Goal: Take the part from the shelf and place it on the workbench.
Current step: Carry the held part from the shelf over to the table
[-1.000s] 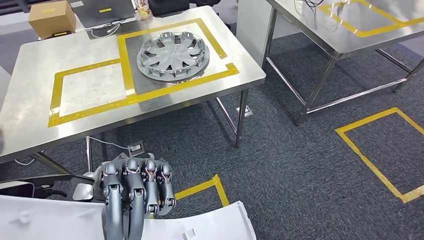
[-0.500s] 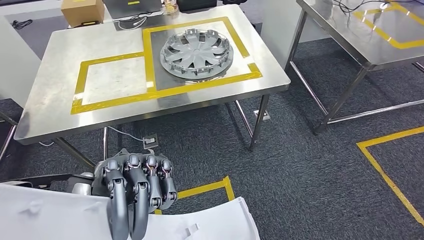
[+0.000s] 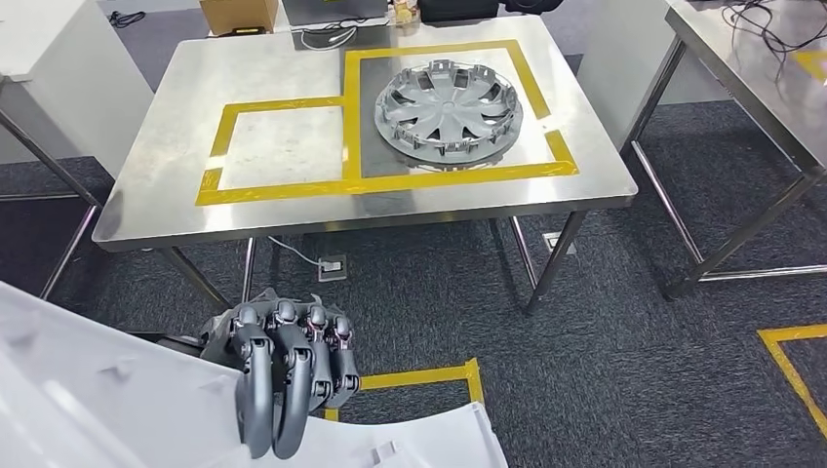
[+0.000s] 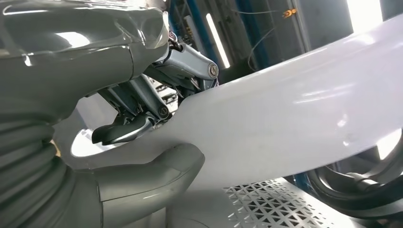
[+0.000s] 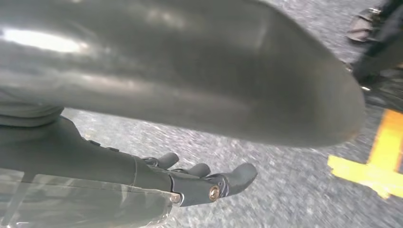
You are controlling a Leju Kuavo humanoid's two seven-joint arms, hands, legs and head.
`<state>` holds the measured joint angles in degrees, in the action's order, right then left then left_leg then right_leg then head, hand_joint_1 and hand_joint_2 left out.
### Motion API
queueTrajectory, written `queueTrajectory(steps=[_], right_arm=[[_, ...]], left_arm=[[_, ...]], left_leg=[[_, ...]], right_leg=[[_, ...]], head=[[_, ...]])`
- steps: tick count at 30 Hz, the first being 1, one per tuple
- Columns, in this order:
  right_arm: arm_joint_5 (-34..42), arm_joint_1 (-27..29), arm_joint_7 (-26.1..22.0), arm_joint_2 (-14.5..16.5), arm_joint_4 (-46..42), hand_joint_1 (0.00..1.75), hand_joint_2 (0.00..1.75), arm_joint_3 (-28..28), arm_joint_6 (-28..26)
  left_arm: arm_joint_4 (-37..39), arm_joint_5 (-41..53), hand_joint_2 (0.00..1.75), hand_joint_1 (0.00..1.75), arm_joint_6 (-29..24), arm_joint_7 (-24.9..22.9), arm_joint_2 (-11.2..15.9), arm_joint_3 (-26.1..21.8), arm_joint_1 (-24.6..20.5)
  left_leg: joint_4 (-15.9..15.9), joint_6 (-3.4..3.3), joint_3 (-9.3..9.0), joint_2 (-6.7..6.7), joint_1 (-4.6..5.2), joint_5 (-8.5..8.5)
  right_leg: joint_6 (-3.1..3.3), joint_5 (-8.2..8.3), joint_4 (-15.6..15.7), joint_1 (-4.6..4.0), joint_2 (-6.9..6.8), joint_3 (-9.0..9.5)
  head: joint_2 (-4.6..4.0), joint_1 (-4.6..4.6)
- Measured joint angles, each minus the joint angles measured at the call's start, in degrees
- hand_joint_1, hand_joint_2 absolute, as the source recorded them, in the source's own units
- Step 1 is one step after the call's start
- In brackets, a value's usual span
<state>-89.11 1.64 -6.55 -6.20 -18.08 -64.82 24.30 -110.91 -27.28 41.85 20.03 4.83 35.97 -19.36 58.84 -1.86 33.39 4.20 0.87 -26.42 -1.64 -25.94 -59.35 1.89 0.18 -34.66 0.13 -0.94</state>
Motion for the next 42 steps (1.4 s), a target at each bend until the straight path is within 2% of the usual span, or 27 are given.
queueTrajectory(steps=[2,5,7,9,10,11,13,15,16,18,20,21,23,24,25,26,27,28,29,31,33,35,37,39,40,41,42], right_arm=[[-0.02,0.04,-0.16,0.18,-0.07,0.00,0.00,-0.01,0.24],[-0.02,0.09,-0.24,0.33,-0.09,0.00,0.00,-0.01,0.38],[-0.01,0.13,-0.27,0.27,-0.22,0.00,0.00,-0.02,0.39],[-0.06,0.38,-0.35,0.29,-0.50,0.00,0.00,-0.28,0.67],[-0.14,0.50,-0.39,0.39,-0.65,0.00,0.00,-0.49,0.86],[-0.24,0.62,-0.44,0.50,-0.83,0.00,0.00,-0.71,1.10],[-0.44,0.66,-0.51,0.74,-1.13,0.00,0.00,-0.93,1.41],[-0.57,0.69,-0.61,1.18,-1.37,0.00,0.00,-1.01,1.64],[-0.63,0.71,-0.65,1.38,-1.48,0.00,0.00,-1.03,1.71],[-0.75,0.77,-0.67,1.63,-1.65,0.00,0.00,-1.11,1.85],[-0.83,0.86,-0.73,1.84,-1.78,0.00,0.00,-1.22,2.01],[-0.84,0.92,-0.77,1.88,-1.88,0.00,0.00,-1.29,2.05],[-0.85,1.10,-0.85,1.87,-2.20,0.00,0.00,-1.40,2.11],[-0.85,1.19,-0.88,1.85,-2.34,0.00,0.00,-1.42,2.19],[-0.85,1.28,-0.92,1.83,-2.50,0.00,0.00,-1.43,2.31],[-0.85,1.37,-0.97,1.81,-2.65,0.00,0.00,-1.43,2.48],[-0.85,1.44,-1.02,1.79,-2.81,0.00,0.00,-1.43,2.61],[-0.85,1.49,-1.06,1.75,-3.00,0.00,0.00,-1.43,2.71],[-0.85,1.48,-1.08,1.75,-3.16,0.00,0.00,-1.43,2.77],[-0.85,1.38,-1.14,1.73,-3.42,0.00,0.00,-1.44,2.84],[-0.85,1.31,-1.18,1.79,-3.56,0.00,0.00,-1.45,2.91],[-0.85,1.32,-1.19,1.92,-3.67,0.00,0.00,-1.45,2.94],[-0.85,1.34,-1.18,2.02,-3.82,0.00,0.00,-1.46,2.95],[-0.85,1.37,-1.16,2.08,-3.95,0.00,0.00,-1.47,2.97],[-0.85,1.38,-1.15,2.10,-4.01,0.00,0.00,-1.47,2.97],[-0.85,1.38,-1.15,2.14,-4.09,0.00,0.00,-1.47,2.97],[-0.85,1.38,-1.14,2.19,-4.17,0.00,0.00,-1.47,2.97]], left_arm=[[0.01,-0.40,1.75,1.75,-0.02,-0.17,0.08,0.01,0.07],[0.01,-0.53,1.75,1.75,-0.04,-0.23,0.11,0.01,0.10],[0.01,-0.61,1.75,1.75,-0.07,-0.26,0.12,0.01,0.04],[0.03,-0.75,1.75,1.75,-0.14,-0.39,0.20,0.02,0.13],[0.04,-0.79,1.75,1.75,-0.15,-0.48,0.25,0.03,0.22],[0.05,-0.84,1.75,1.75,-0.16,-0.57,0.31,0.04,0.32],[0.04,-0.88,1.75,1.75,-0.13,-0.67,0.37,0.04,0.32],[0.03,-0.94,1.75,1.75,-0.11,-0.72,0.40,0.04,0.18],[0.03,-0.96,1.75,1.75,-0.11,-0.73,0.42,0.04,0.11],[0.03,-1.00,1.75,1.75,-0.05,-0.77,0.45,0.04,0.04],[-0.02,-1.10,1.75,1.75,0.05,-0.78,0.44,0.06,0.06],[-0.03,-1.20,1.75,1.75,0.11,-0.78,0.39,0.07,0.04],[0.04,-1.36,1.75,1.75,0.24,-0.79,0.32,0.11,0.10],[0.10,-1.39,1.75,1.75,0.31,-0.81,0.31,0.15,0.21],[0.16,-1.40,1.75,1.75,0.41,-0.82,0.31,0.20,0.33],[0.20,-1.42,1.75,1.75,0.51,-0.83,0.31,0.26,0.39],[0.22,-1.44,1.75,1.75,0.61,-0.82,0.31,0.31,0.42],[0.23,-1.46,1.75,1.75,0.68,-0.82,0.32,0.34,0.43],[0.23,-1.47,1.75,1.75,0.74,-0.82,0.32,0.38,0.42],[0.22,-1.50,1.75,1.75,0.81,-0.81,0.33,0.44,0.41],[0.23,-1.52,1.75,1.75,0.88,-0.80,0.32,0.47,0.39],[0.24,-1.53,1.75,1.75,0.92,-0.79,0.33,0.45,0.37],[0.24,-1.54,1.75,1.75,0.99,-0.75,0.33,0.40,0.38],[0.27,-1.53,1.75,1.75,1.08,-0.70,0.33,0.37,0.47],[0.29,-1.52,1.75,1.75,1.13,-0.69,0.34,0.36,0.52],[0.32,-1.52,1.75,1.75,1.16,-0.68,0.34,0.34,0.56],[0.33,-1.52,1.75,1.75,1.21,-0.67,0.35,0.32,0.56]], left_leg=[[0.09,0.25,-0.04,-0.07,-0.17,-0.34],[0.34,0.43,0.04,-0.27,-0.22,-0.69],[1.47,0.73,0.52,-1.17,-0.21,-1.33],[10.28,1.50,5.38,-2.92,-0.67,-4.41],[13.86,1.74,7.63,-3.52,-0.91,-5.16],[15.89,1.79,9.21,-3.90,-1.10,-4.97],[8.86,0.78,6.32,-4.03,-0.84,-0.53],[2.28,-0.54,3.20,-4.50,-0.34,1.80],[0.76,-0.99,2.52,-4.67,-0.08,1.91],[-0.09,-1.39,2.12,-4.50,0.18,1.59],[-1.79,-1.72,0.76,-4.24,-0.05,2.25],[-2.69,-1.91,0.00,-4.18,-0.20,2.63],[-3.41,-2.19,-0.63,-4.03,-0.32,2.88],[-3.38,-2.16,-0.62,-3.89,-0.29,2.80],[-3.30,-2.09,-0.62,-3.71,-0.27,2.69],[-3.15,-1.94,-0.63,-3.50,-0.29,2.54],[-2.85,-1.71,-0.63,-3.31,-0.35,2.30],[-2.34,-1.38,-0.60,-3.16,-0.41,1.94],[-1.71,-0.96,-0.47,-3.05,-0.34,1.47],[-0.52,-0.28,-0.15,-2.95,-0.14,0.56],[-0.06,0.00,-0.01,-2.93,-0.14,0.15],[0.87,0.41,0.26,-3.13,-0.38,-0.59],[5.63,1.14,2.43,-3.46,-0.70,-3.28],[13.13,1.64,6.35,-3.72,-1.00,-6.42],[15.58,1.68,7.82,-3.80,-1.08,-6.91],[16.05,1.61,8.35,-3.87,-1.11,-6.32],[14.25,1.38,7.73,-3.90,-1.09,-4.69]], right_leg=[[0.56,-0.09,-0.06,0.21,-0.04,0.15],[0.78,-0.11,0.04,0.49,-0.07,0.33],[0.97,-0.23,0.08,0.44,-0.08,0.53],[1.43,-0.62,0.08,0.32,-0.27,0.92],[1.60,-0.83,0.07,0.22,-0.36,1.13],[1.69,-1.04,0.07,0.08,-0.45,1.37],[1.67,-1.31,0.17,-0.14,-0.46,1.91],[1.51,-1.54,0.34,-0.44,-0.49,2.26],[1.30,-1.60,0.46,-0.45,-0.58,2.30],[0.73,-1.59,0.93,-0.44,-0.91,2.52],[0.47,-2.07,0.02,-0.54,-1.11,2.27],[0.59,-2.94,-1.94,-0.63,-1.02,1.38],[0.97,-5.71,-8.86,-0.59,-0.65,-2.28],[0.90,-6.74,-12.10,-0.54,-0.55,-4.18],[0.58,-7.04,-13.91,-0.44,-0.50,-5.43],[0.02,-6.37,-13.50,-0.30,-0.49,-5.59],[-0.69,-4.87,-10.92,-0.11,-0.50,-4.58],[-1.37,-3.02,-6.81,0.15,-0.50,-2.75],[-1.74,-1.58,-3.28,0.24,-0.43,-1.09],[-1.15,-0.42,0.22,0.23,-0.29,0.75],[-0.03,-0.57,0.10,0.14,-0.21,0.89],[0.52,-0.61,0.17,0.34,-0.22,1.08],[0.87,-0.68,0.22,0.48,-0.24,1.27],[1.06,-0.82,0.20,0.39,-0.26,1.33],[1.13,-0.89,0.19,0.33,-0.26,1.38],[1.20,-0.95,0.20,0.27,-0.26,1.47],[1.26,-1.02,0.20,0.18,-0.25,1.63]], head=[[0.00,0.01],[0.00,0.01],[0.00,-0.17],[0.00,-0.49],[0.00,-0.61],[0.00,-0.62],[0.00,-0.63],[0.00,-0.56],[0.00,-0.52],[0.00,-0.57],[0.00,-0.50],[0.00,-0.42],[0.00,-0.28],[0.00,-0.25],[0.00,-0.23],[0.00,-0.24],[0.00,-0.23],[0.00,-0.22],[0.00,-0.19],[0.00,-0.21],[0.00,-0.23],[0.00,-0.24],[0.00,-0.26],[0.00,-0.24],[0.00,-0.26],[0.00,-0.25],[0.00,-0.26]])
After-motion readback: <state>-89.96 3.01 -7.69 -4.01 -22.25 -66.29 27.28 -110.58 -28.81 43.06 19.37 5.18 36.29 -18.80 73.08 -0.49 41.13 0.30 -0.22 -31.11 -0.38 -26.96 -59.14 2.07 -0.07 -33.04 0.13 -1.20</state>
